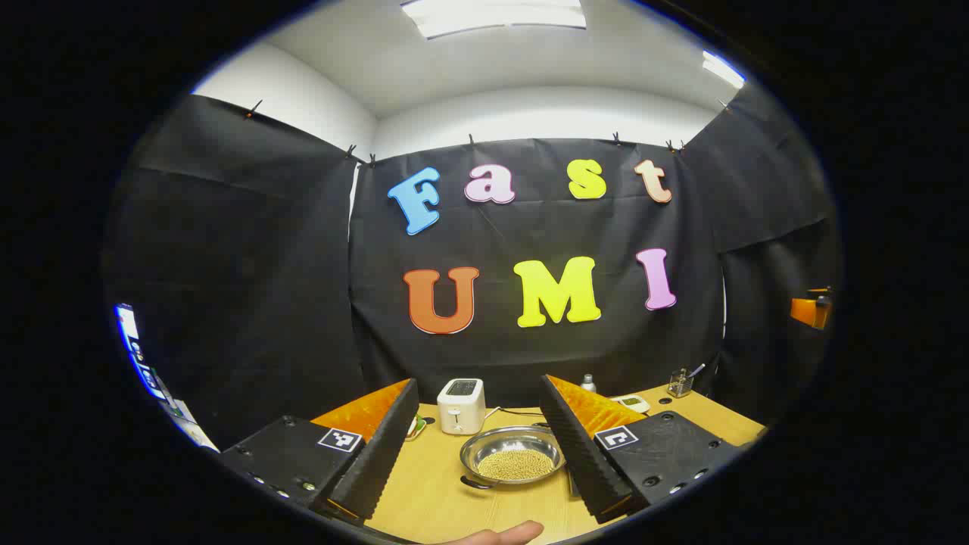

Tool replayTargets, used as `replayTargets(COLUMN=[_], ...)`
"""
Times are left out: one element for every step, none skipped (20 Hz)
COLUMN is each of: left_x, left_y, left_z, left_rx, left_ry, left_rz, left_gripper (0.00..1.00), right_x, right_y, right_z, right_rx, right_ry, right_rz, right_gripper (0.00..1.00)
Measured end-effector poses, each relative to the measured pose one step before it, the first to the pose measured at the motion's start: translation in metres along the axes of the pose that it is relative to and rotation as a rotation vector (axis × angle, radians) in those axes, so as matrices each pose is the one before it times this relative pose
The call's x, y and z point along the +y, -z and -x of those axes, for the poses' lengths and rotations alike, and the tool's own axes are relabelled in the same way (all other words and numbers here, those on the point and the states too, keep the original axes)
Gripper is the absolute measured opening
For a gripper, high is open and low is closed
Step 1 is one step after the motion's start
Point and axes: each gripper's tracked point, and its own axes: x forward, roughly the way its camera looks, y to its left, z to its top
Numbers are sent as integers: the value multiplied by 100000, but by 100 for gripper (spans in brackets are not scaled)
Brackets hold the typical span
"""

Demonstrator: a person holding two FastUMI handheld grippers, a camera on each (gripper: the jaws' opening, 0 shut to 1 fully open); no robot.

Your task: First push the handle of the pot to place it horizontally, then grasp the pot with both hands and set it on the induction cooktop.

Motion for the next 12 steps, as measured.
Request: replayTargets(left_x=[-260, -493, -336, -46, -103, -209, -61, -233, -218, -156, -101, 68], left_y=[92, 68, 120, 82, 175, 142, 253, 21, 249, 98, 77, -134], left_z=[-145, 57, -29, -33, -196, -76, -121, -2, -102, -136, -108, -117], left_rx=[138, 519, 320, 375, 523, 393, 476, 403, 477, 386, -69, -516], left_ry=[635, 965, 728, 205, 69, 133, 97, 516, 653, 272, 125, -313], left_rz=[51, 602, 824, 384, -122, -184, 428, 758, 1053, 570, 399, 773], left_gripper=[95, 96, 96, 96, 96, 96, 96, 96, 96, 96, 96, 96], right_x=[-221, -188, -143, 56, -15, -133, -117, -152, -137, -161, 8, 153], right_y=[-123, -60, -20, 55, 46, 123, 14, 35, -80, -4, -125, -86], right_z=[-34, 105, -12, 94, 46, 57, 18, 87, -2, -30, 26, 64], right_rx=[-421, -378, -282, -57, 45, 229, 184, -83, -244, -374, -640, -781], right_ry=[466, 451, 194, -342, -245, -21, 25, -19, 144, 95, -474, -765], right_rz=[295, 328, 433, 340, -209, -249, -39, 100, 103, 80, 58, -123], right_gripper=[99, 99, 100, 99, 100, 99, 99, 100, 99, 99, 100, 99])
